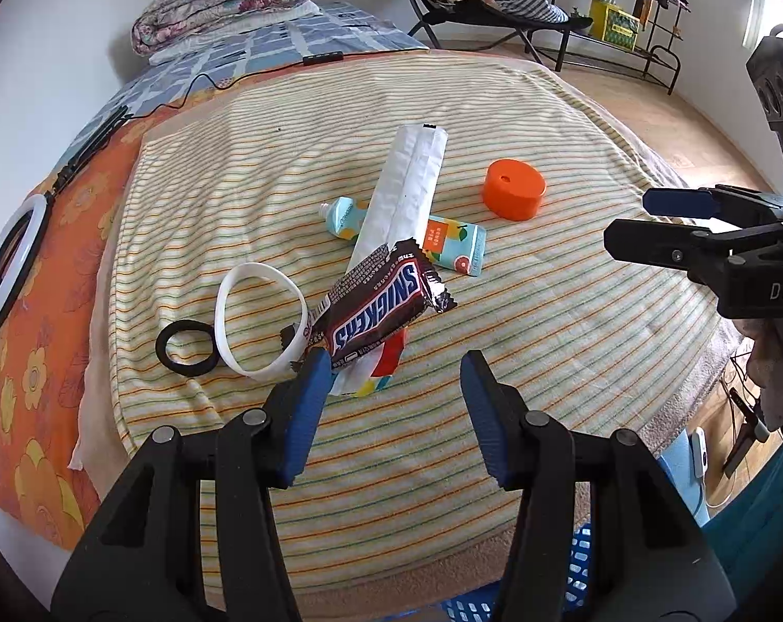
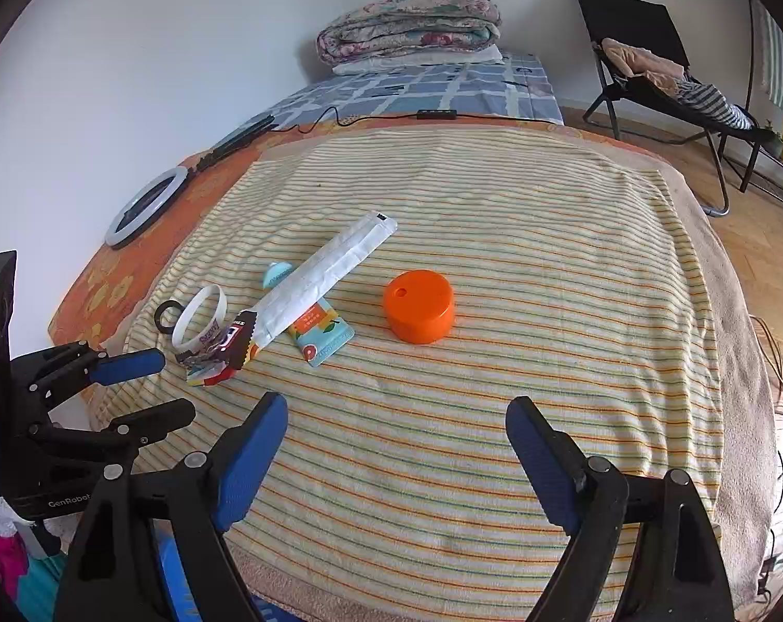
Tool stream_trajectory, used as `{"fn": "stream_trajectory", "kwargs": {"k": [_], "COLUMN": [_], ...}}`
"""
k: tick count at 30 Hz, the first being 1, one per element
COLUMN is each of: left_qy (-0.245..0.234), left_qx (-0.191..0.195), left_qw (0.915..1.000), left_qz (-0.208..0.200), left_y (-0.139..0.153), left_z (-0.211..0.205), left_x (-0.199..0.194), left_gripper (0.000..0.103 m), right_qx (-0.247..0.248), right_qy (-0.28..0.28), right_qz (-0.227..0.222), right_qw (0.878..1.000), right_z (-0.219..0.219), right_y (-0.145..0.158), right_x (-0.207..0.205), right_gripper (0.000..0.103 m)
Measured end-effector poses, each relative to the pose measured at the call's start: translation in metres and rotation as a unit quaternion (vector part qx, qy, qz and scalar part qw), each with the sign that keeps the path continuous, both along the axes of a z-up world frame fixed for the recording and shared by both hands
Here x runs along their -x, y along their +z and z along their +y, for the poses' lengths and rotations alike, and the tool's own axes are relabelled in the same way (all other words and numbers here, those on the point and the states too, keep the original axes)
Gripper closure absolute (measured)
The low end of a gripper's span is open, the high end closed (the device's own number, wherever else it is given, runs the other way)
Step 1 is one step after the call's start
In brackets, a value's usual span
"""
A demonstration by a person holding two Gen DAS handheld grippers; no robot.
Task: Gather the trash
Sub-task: 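Move both tools back over the bed toward the Snickers wrapper and orange lid, then grasp the Snickers wrapper with the left tool while the right tool grasps the orange lid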
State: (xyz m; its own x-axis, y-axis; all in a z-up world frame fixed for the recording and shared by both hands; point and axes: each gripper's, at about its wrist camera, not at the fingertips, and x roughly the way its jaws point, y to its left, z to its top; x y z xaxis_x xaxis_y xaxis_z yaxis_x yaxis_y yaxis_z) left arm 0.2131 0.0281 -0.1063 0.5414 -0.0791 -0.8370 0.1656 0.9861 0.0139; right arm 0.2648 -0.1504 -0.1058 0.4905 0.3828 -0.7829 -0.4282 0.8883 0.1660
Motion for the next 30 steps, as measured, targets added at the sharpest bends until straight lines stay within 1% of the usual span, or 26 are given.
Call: {"fn": "stream_trajectory", "kwargs": {"k": [7, 11, 13, 15, 17, 20, 21, 22, 23, 25, 26, 28, 29, 30], "left_qy": [-0.001, 0.008, 0.012, 0.017, 0.021, 0.031, 0.034, 0.037, 0.040, 0.041, 0.042, 0.043, 0.043, 0.043], "left_qx": [-0.012, -0.011, -0.005, -0.002, 0.002, 0.014, 0.016, 0.019, 0.024, 0.034, 0.035, 0.033, 0.033, 0.033], "left_qw": [0.9999, 0.9998, 0.9998, 0.9998, 0.9997, 0.9994, 0.9993, 0.9991, 0.9989, 0.9986, 0.9985, 0.9985, 0.9985, 0.9985], "left_qz": [0.006, 0.018, 0.017, 0.014, 0.011, 0.006, 0.005, 0.005, 0.006, 0.009, 0.010, 0.010, 0.009, 0.008], "left_y": [-0.007, -0.013, -0.012, -0.010, -0.007, -0.003, -0.003, -0.003, -0.003, -0.005, -0.006, -0.006, -0.006, -0.006], "left_z": [-0.002, 0.003, 0.007, 0.011, 0.016, 0.024, 0.026, 0.029, 0.030, 0.032, 0.032, 0.031, 0.030, 0.030], "left_x": [-0.024, -0.034, -0.036, -0.037, -0.039, -0.041, -0.042, -0.043, -0.044, -0.047, -0.047, -0.047, -0.047, -0.046], "left_gripper": [0.049, 0.061, 0.061, 0.065, 0.073, 0.075, 0.077, 0.084, 0.087, 0.088, 0.091, 0.093, 0.097, 0.097], "right_qx": [-0.002, -0.005, 0.001, 0.012, 0.018, 0.021, 0.022, 0.024, 0.025, 0.030, 0.032, 0.035, 0.037, 0.039], "right_qy": [-0.006, -0.002, 0.000, 0.001, 0.000, -0.002, -0.002, -0.001, -0.001, -0.002, -0.002, -0.002, -0.002, -0.003], "right_qz": [0.010, 0.012, 0.011, 0.009, 0.009, 0.012, 0.012, 0.012, 0.012, 0.011, 0.011, 0.013, 0.012, 0.010], "right_qw": [1.000, 1.000, 1.000, 1.000, 1.000, 1.000, 1.000, 1.000, 1.000, 0.999, 0.999, 0.999, 0.999, 0.999], "right_z": [0.004, 0.010, 0.016, 0.022, 0.025, 0.028, 0.028, 0.029, 0.030, 0.032, 0.032, 0.033, 0.034, 0.035], "right_y": [-0.013, -0.019, -0.023, -0.027, -0.031, -0.036, -0.038, -0.039, -0.040, -0.043, -0.044, -0.047, -0.047, -0.048], "right_x": [-0.028, -0.043, -0.049, -0.054, -0.059, -0.066, -0.068, -0.070, -0.071, -0.074, -0.075, -0.078, -0.078, -0.077], "right_gripper": [0.015, 0.015, 0.015, 0.016, 0.016, 0.019, 0.019, 0.020, 0.020, 0.021, 0.023, 0.024, 0.025, 0.026]}}
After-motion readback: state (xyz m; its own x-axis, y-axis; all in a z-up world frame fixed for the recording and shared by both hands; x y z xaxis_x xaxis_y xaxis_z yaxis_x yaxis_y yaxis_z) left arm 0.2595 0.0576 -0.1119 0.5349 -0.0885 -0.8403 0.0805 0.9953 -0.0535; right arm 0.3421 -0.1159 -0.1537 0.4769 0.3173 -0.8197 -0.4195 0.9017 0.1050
